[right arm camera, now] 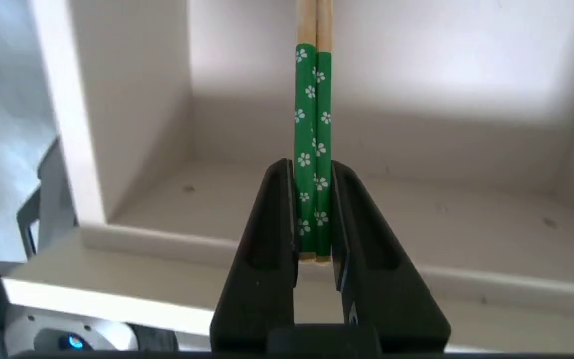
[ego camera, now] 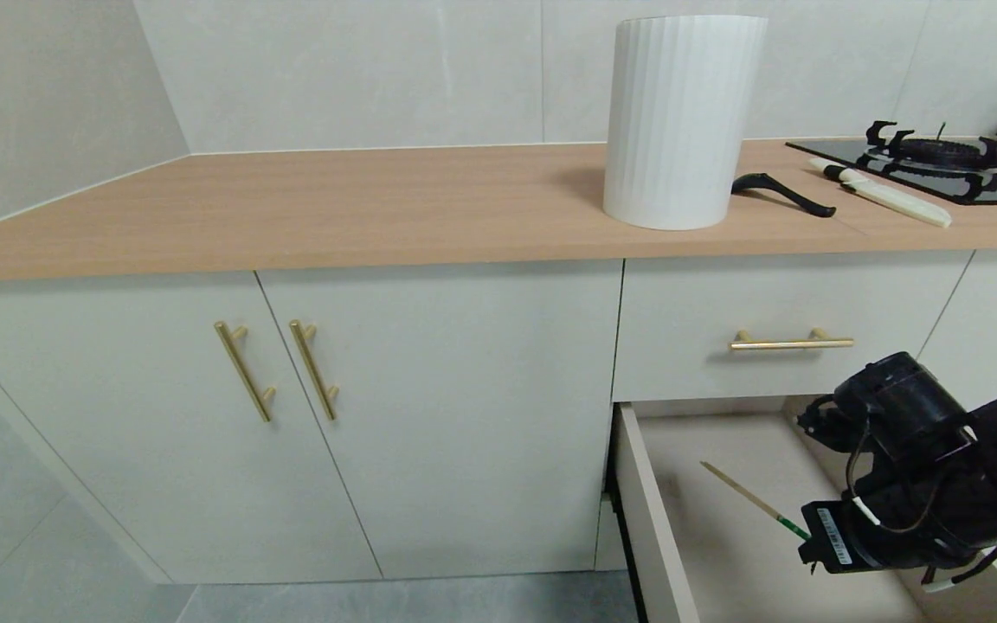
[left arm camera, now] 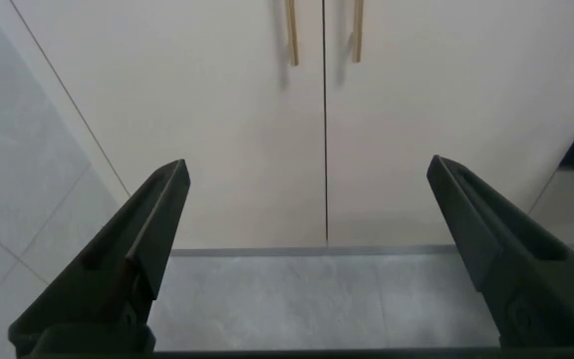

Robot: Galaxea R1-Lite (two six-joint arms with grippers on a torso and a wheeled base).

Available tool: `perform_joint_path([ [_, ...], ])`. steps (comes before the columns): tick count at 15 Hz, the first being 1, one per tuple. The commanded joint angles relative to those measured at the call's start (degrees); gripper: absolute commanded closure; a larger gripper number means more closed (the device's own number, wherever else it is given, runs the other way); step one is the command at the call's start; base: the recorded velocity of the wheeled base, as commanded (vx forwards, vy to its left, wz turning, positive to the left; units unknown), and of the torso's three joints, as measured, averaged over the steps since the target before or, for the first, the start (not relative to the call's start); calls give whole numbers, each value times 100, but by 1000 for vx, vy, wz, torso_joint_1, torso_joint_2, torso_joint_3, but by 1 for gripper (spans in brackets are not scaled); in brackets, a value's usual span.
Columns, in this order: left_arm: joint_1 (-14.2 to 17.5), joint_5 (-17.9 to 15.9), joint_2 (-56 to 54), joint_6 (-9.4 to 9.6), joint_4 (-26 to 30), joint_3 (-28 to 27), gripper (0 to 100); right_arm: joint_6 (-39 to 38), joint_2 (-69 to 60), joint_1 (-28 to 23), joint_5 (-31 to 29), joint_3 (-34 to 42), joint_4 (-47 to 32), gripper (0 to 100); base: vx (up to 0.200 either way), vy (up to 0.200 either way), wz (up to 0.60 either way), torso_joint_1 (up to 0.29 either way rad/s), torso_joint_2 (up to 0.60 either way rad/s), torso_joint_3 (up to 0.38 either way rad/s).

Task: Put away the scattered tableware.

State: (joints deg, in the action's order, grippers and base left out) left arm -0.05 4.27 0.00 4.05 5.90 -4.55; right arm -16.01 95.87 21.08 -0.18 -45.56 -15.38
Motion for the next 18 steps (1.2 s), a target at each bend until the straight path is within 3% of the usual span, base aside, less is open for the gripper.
perform_joint_path([
  [1,5,4,9,0,-1,-2,0,1,116,10,1,20,132,100,0,0,0,0,0,0],
  [12,5,4,9,0,-1,-2,0,27,2041,2,-210,557,3270,100,0,0,0,0,0,0],
  [18,-4,4,9,0,-1,-2,0,-96,2692,19,-641,583,4175,100,0,0,0,0,0,0],
])
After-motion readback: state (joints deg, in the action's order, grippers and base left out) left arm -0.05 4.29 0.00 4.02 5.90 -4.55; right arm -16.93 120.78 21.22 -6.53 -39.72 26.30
